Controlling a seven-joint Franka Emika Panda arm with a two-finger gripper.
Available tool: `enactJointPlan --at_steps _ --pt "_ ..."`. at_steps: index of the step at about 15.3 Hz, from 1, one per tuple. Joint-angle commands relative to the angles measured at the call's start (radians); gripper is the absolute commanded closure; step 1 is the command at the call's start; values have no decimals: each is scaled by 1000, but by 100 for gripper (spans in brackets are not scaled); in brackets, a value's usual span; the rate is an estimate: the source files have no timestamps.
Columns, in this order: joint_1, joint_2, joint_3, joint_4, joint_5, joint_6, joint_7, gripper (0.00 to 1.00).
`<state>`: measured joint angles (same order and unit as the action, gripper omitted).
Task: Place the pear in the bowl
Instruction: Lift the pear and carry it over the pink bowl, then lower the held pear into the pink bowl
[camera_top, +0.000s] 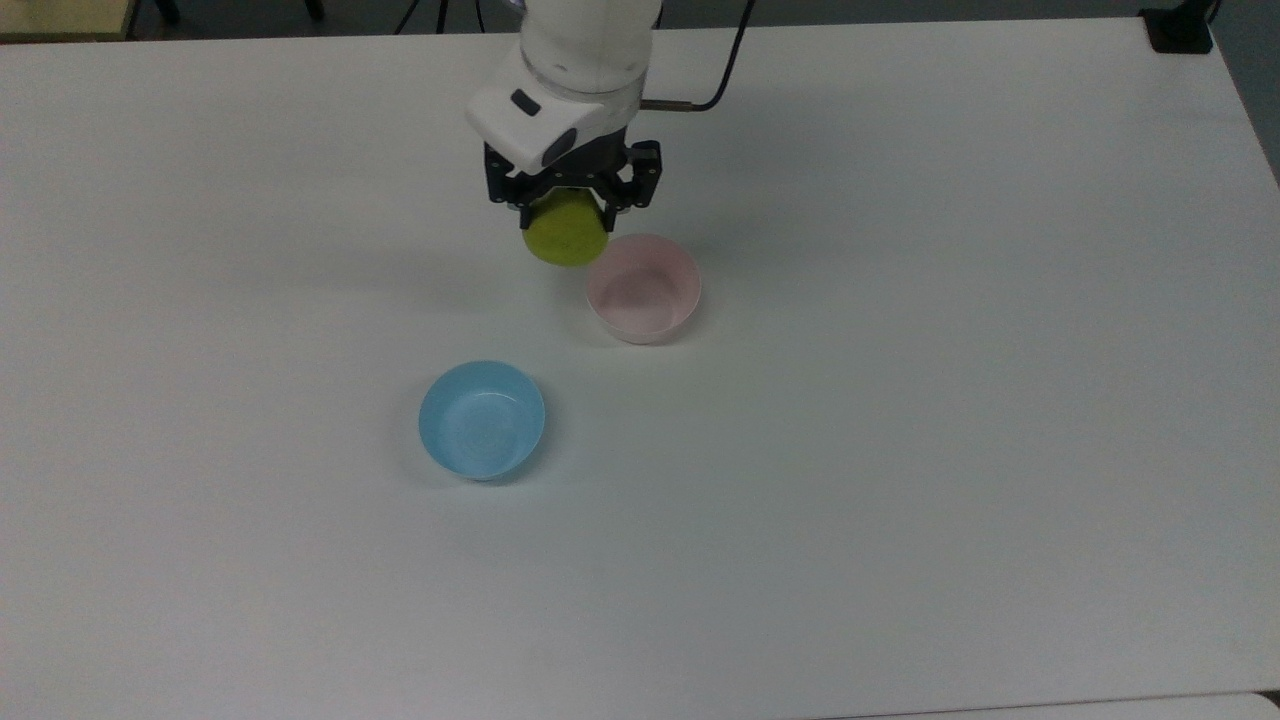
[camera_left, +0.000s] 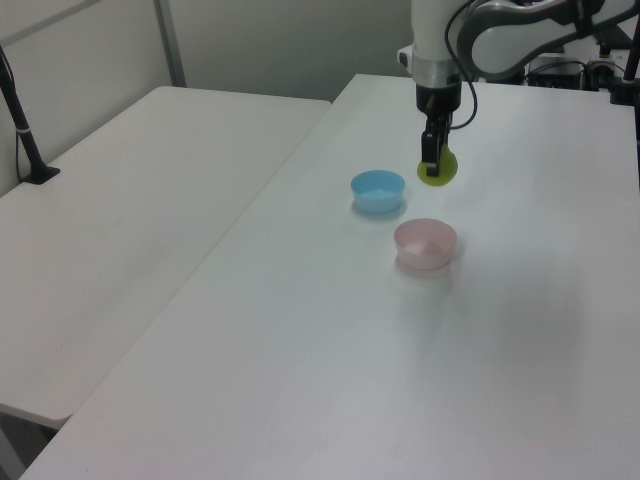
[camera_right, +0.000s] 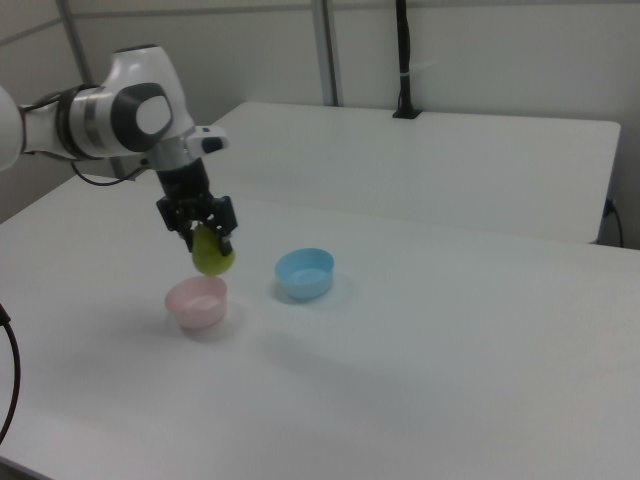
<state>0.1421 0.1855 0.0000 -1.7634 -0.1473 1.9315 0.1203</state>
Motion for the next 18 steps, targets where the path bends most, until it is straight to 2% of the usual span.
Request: enactJointPlan --at_steps 1,7,18 --pt "82 -14 -12 -21 11 -12 96 61" --pt "128 22 -12 -21 58 32 142 60" --pt "142 100 -12 -24 64 122 142 60"
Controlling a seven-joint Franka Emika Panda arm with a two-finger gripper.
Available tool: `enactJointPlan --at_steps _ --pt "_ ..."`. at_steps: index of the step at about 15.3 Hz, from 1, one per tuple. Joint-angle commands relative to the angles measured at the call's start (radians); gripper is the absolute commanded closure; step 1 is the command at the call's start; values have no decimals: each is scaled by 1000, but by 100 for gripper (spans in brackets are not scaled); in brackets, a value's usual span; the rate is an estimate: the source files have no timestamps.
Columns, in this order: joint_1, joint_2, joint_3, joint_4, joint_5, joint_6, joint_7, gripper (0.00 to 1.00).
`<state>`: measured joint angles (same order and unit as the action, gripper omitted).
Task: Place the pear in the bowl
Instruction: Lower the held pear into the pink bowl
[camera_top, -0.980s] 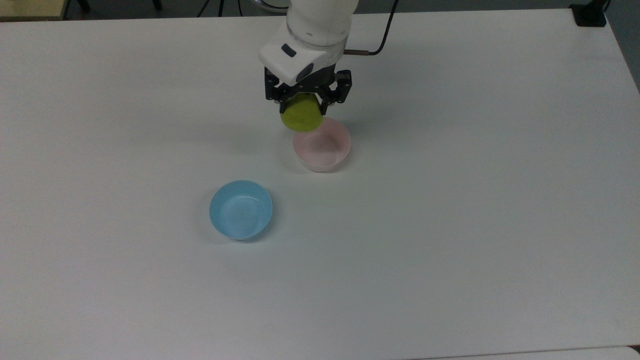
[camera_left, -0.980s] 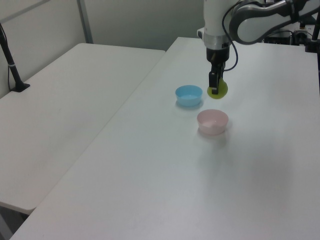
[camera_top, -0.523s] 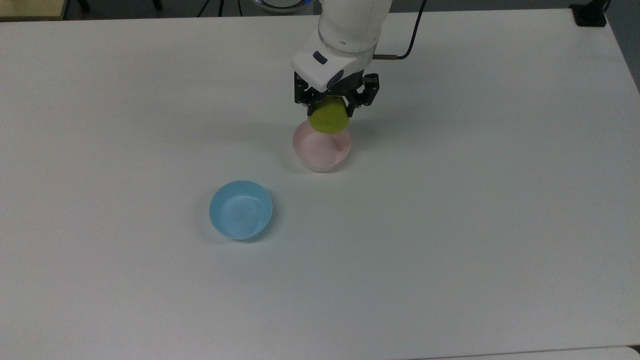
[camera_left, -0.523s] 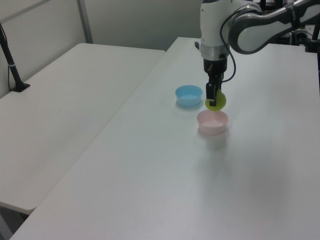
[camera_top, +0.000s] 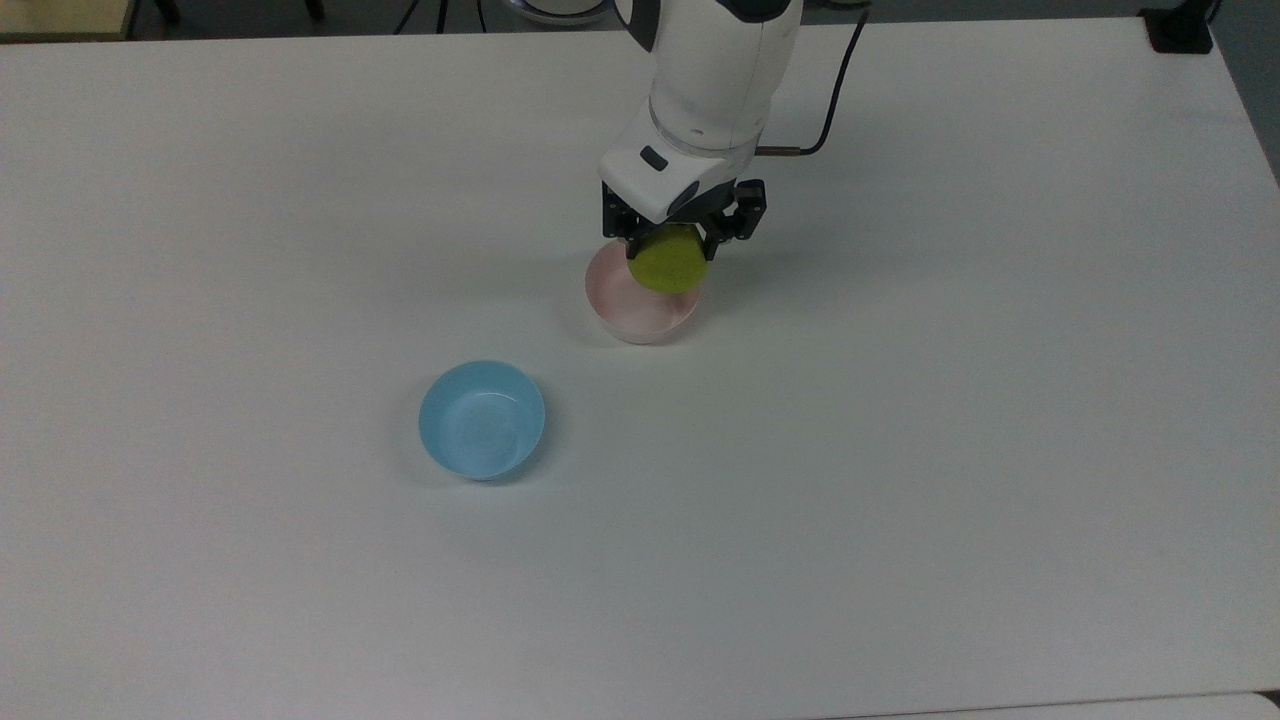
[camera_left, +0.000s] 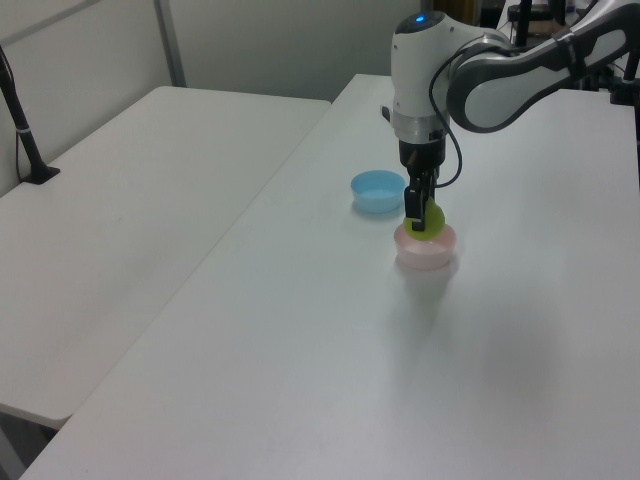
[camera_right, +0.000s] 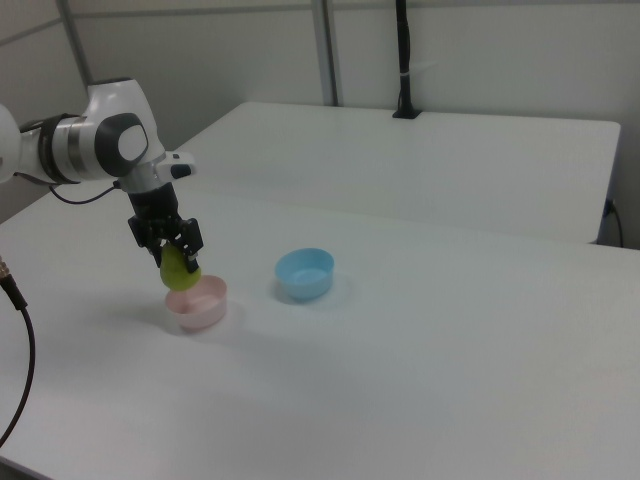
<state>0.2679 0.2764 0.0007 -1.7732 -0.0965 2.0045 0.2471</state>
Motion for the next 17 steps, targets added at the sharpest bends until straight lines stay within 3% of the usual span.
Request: enactJointPlan --at_steps 1,11,13,17 --pt "14 12 -13 -14 14 54 14 60" --pt "-6 86 -16 -17 1 109 3 56" --pt "-13 89 -18 -17 0 109 1 45" --pt "-19 89 -18 -19 0 106 0 10"
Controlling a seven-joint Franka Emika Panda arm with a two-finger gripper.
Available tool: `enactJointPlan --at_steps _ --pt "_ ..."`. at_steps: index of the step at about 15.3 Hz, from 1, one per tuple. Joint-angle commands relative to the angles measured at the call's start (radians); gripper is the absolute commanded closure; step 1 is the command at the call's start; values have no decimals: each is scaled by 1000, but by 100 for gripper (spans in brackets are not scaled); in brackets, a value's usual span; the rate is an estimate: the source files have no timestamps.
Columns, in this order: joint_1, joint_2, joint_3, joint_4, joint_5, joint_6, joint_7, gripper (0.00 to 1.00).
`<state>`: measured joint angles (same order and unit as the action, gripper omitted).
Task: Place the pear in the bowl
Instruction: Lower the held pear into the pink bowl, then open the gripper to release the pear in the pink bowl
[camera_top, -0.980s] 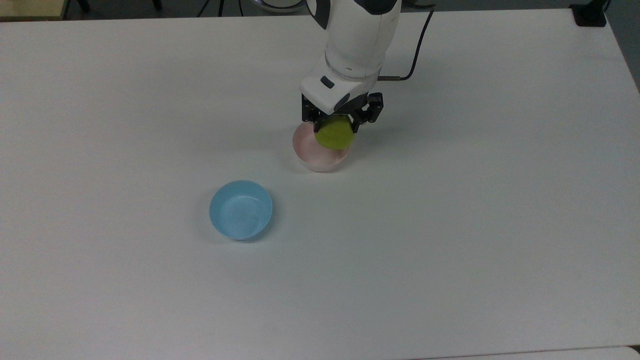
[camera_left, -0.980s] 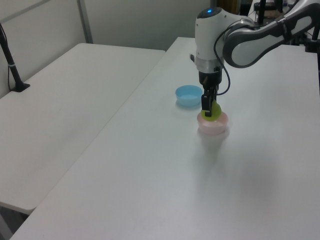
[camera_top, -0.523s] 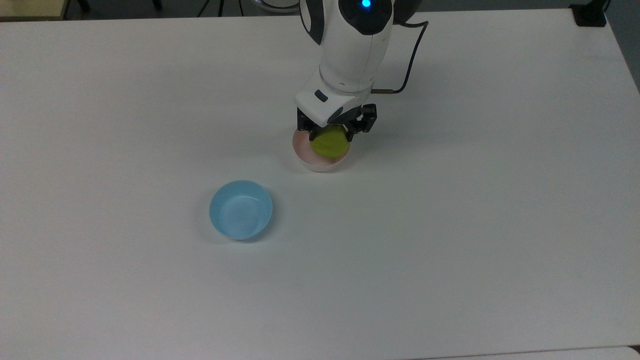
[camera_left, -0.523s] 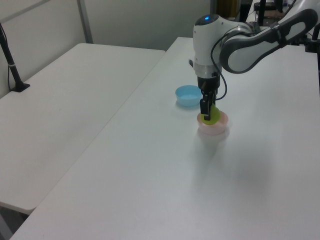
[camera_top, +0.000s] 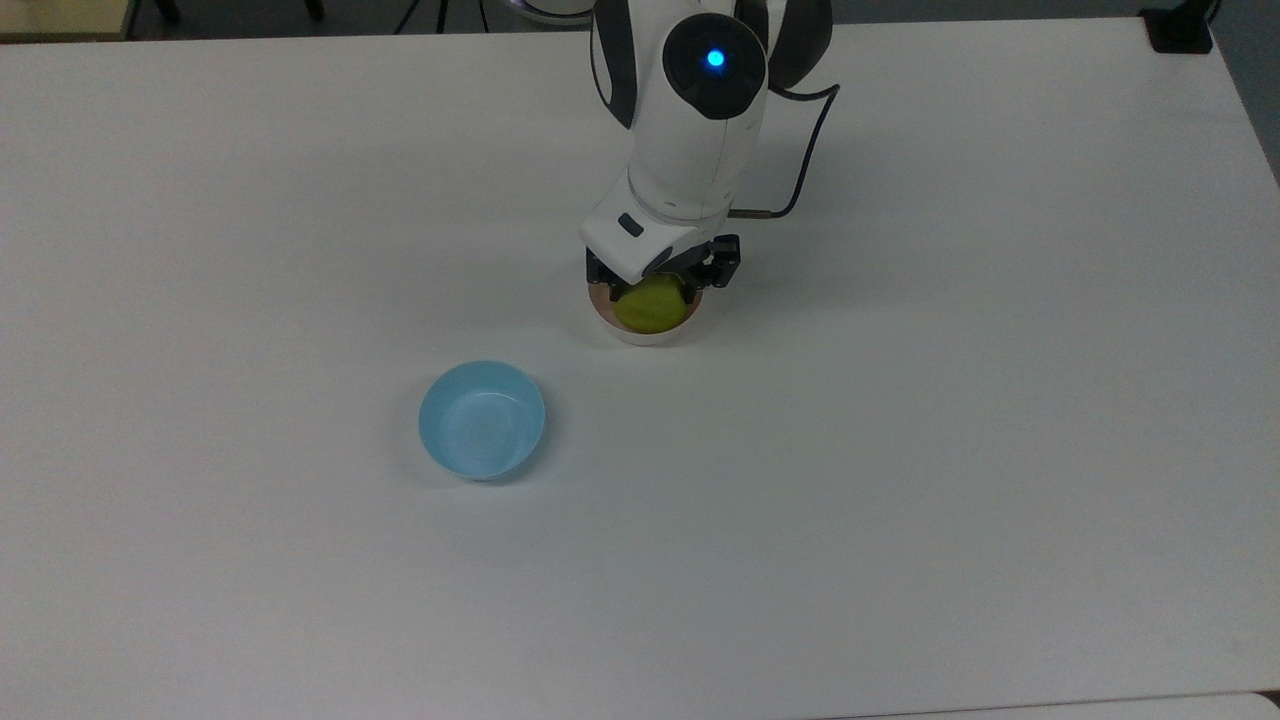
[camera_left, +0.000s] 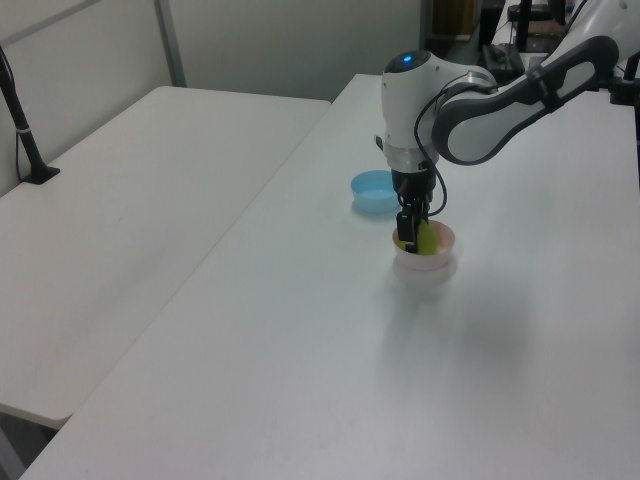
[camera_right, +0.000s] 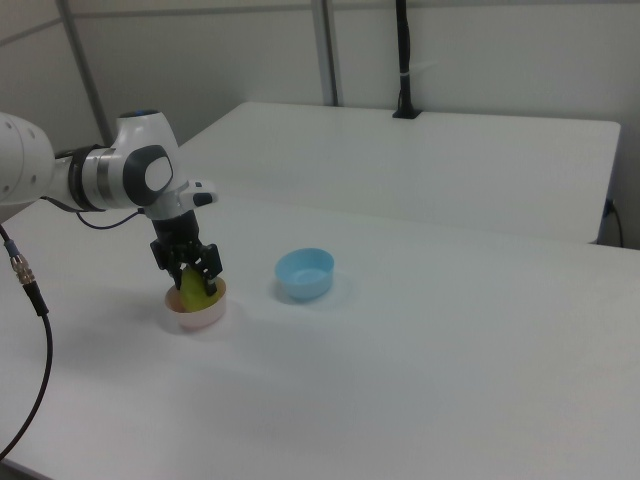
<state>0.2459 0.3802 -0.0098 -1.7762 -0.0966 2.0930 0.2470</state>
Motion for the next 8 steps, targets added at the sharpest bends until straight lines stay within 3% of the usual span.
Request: enactJointPlan --at_steps 1,8 --pt "3 -17 -7 -14 0 15 0 0" --pt "3 -99 -13 -6 0 -80 0 0"
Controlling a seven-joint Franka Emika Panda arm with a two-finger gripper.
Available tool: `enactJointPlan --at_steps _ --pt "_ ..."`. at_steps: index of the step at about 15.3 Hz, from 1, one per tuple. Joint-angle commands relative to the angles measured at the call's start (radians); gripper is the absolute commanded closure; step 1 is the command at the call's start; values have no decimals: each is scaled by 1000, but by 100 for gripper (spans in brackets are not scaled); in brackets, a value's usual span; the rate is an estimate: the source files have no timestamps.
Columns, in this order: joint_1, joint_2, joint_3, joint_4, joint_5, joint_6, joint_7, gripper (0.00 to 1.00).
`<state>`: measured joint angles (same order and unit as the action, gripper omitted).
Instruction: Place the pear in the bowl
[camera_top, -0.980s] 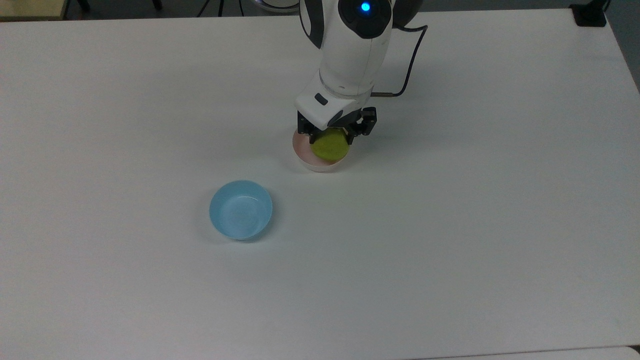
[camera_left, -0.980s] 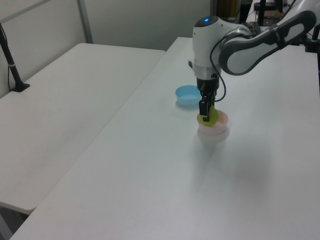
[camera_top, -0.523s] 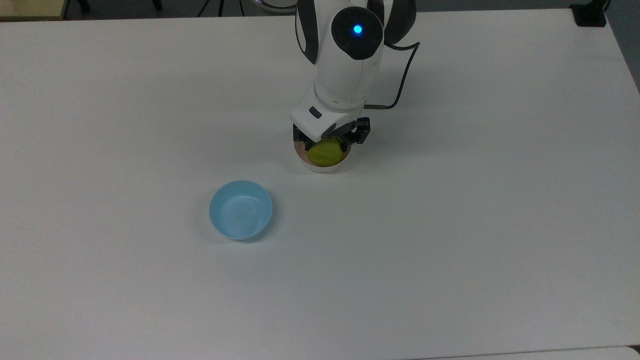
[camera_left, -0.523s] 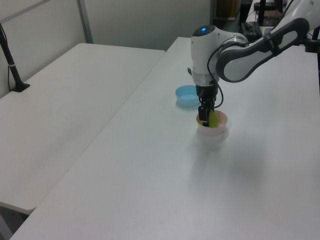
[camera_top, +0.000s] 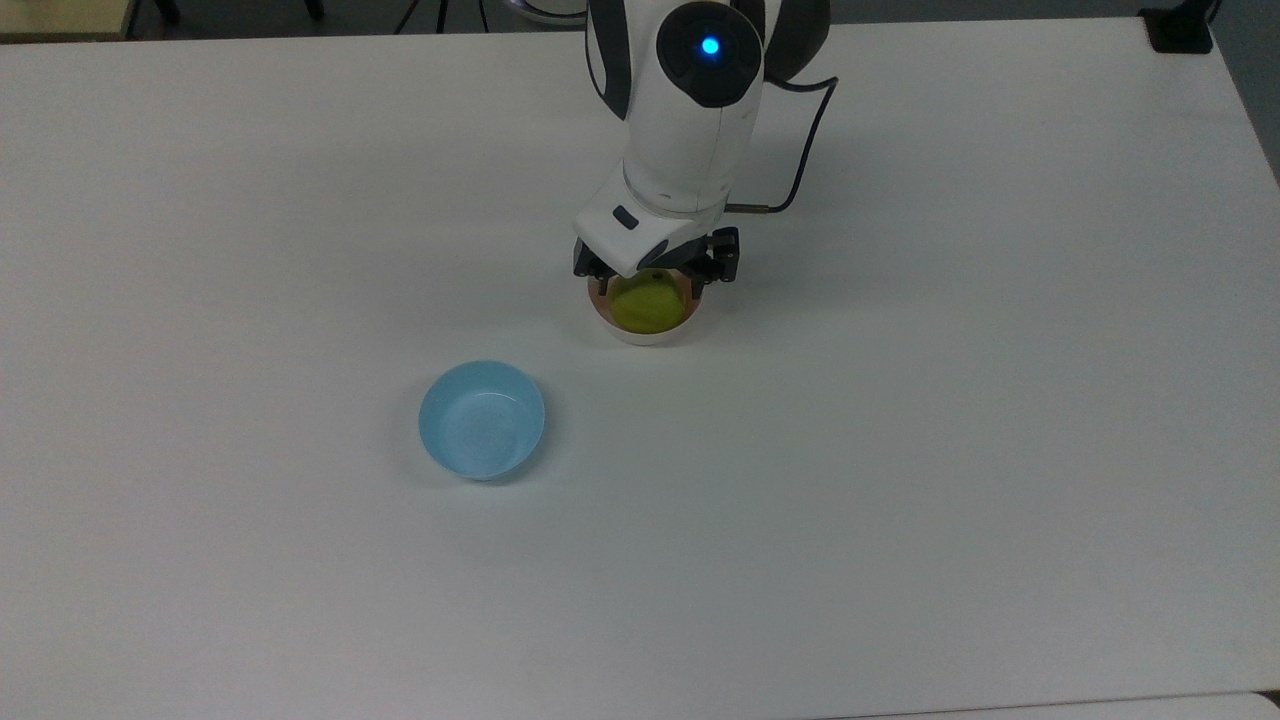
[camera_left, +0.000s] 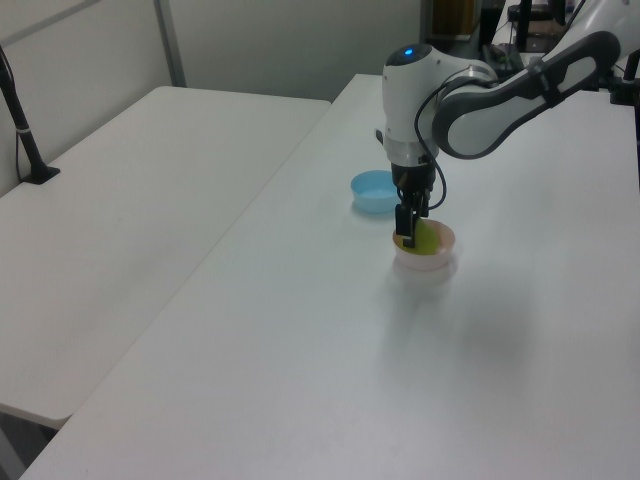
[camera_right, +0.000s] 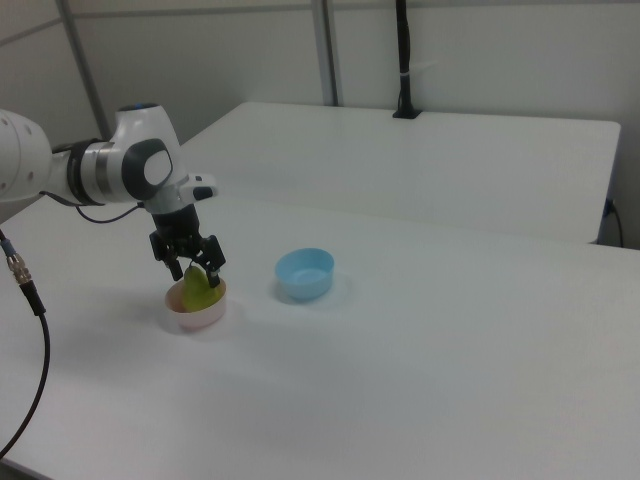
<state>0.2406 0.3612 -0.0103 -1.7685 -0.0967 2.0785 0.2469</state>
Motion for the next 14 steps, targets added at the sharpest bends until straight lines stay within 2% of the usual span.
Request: enactJointPlan --at_steps 1,2,9,14 --pt "6 -102 -14 -12 0 -86 -1 0" --pt "5 -146 -16 -5 0 -124 -3 0" --pt "-76 -295 -16 34 18 -284 -125 0" --pt "-118 -329 -19 116 26 -432 -129 0"
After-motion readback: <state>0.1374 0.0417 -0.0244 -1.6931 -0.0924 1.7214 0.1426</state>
